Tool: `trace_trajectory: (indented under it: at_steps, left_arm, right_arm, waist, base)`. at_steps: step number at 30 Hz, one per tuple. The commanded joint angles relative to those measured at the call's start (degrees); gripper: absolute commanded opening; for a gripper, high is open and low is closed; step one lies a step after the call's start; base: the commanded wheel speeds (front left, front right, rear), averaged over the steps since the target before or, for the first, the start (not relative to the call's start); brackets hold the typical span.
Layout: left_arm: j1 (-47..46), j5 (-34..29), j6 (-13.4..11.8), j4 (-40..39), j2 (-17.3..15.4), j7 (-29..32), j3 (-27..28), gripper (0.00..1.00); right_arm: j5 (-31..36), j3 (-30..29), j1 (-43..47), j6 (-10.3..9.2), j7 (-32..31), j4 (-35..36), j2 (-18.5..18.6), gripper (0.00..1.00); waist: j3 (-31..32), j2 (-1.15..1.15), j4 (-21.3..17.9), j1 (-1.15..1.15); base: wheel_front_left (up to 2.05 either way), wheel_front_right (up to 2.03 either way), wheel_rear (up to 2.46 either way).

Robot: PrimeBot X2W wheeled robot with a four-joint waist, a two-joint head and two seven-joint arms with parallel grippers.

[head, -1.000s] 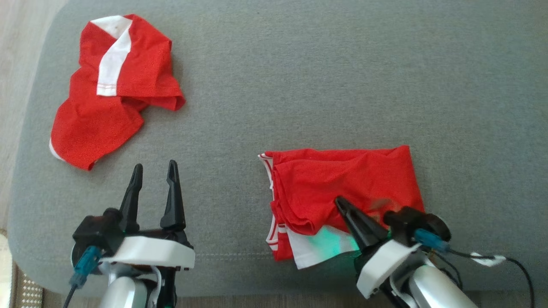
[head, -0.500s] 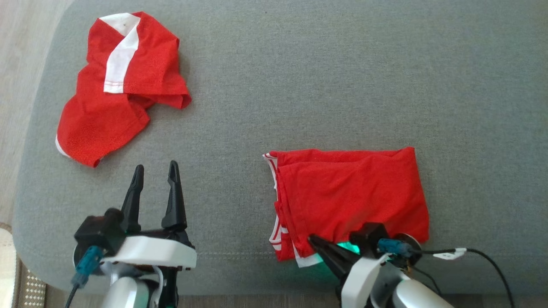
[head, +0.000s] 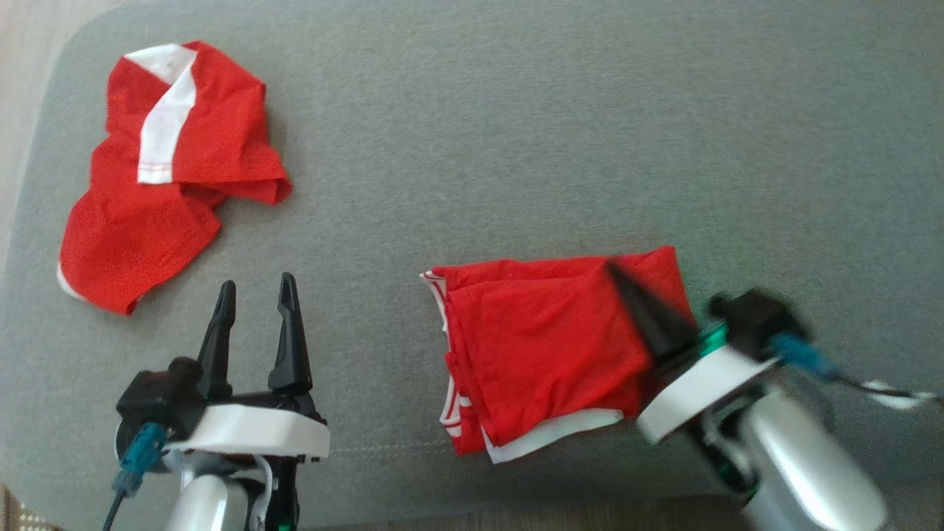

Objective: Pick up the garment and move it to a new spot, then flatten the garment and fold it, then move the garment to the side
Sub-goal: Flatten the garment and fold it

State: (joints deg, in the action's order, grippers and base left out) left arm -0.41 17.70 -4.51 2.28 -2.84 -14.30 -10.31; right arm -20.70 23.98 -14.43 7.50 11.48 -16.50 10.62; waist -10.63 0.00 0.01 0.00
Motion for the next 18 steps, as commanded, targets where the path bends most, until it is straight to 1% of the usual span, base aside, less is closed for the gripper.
trace_trajectory:
  at_steps: [1,5,10,11,12,18]
  left_arm:
    - [-2.8,-0.8,0.0,-2.2,0.0,-0.7,2.2,1.00]
    - [-2.8,-2.6,0.2,-2.4,0.0,-0.7,2.2,1.00]
    - [-2.6,-2.1,-0.3,-2.8,0.0,-0.7,2.0,1.00]
    - [-2.4,-2.1,-0.3,-2.9,0.0,-0.7,1.9,1.00]
    - [-2.2,-2.0,-0.2,-3.0,0.0,-0.7,1.8,1.00]
    - [-0.6,-1.5,0.2,-3.1,0.0,-0.7,2.0,1.00]
  right_arm:
    - [1.4,-1.8,-1.1,-0.01,1.6,3.1,-0.2,0.00]
    - [7.2,-8.5,-0.9,-0.01,3.2,7.0,-0.9,0.00]
    - [11.4,-15.9,0.9,-0.01,3.5,12.2,-4.1,0.00]
    - [12.6,-17.4,1.6,-0.01,3.5,13.3,-4.5,0.71]
    - [13.5,-18.4,2.5,-0.01,3.5,13.9,-4.9,1.00]
    - [17.1,-22.5,6.6,-0.01,3.5,14.8,-6.2,1.00]
  waist:
    - [0.4,0.00,-0.9,0.00]
    - [0.9,0.00,-2.3,0.00]
    - [1.9,0.00,-3.4,0.00]
    - [2.1,0.00,-3.5,0.00]
    - [2.4,0.00,-3.6,0.00]
    - [3.8,0.00,-4.1,0.00]
  base:
    - [0.00,0.00,0.00]
    - [0.00,0.00,0.00]
    - [0.00,0.00,0.00]
    - [0.00,0.00,0.00]
    - [0.00,0.00,0.00]
    - [0.00,0.00,0.00]
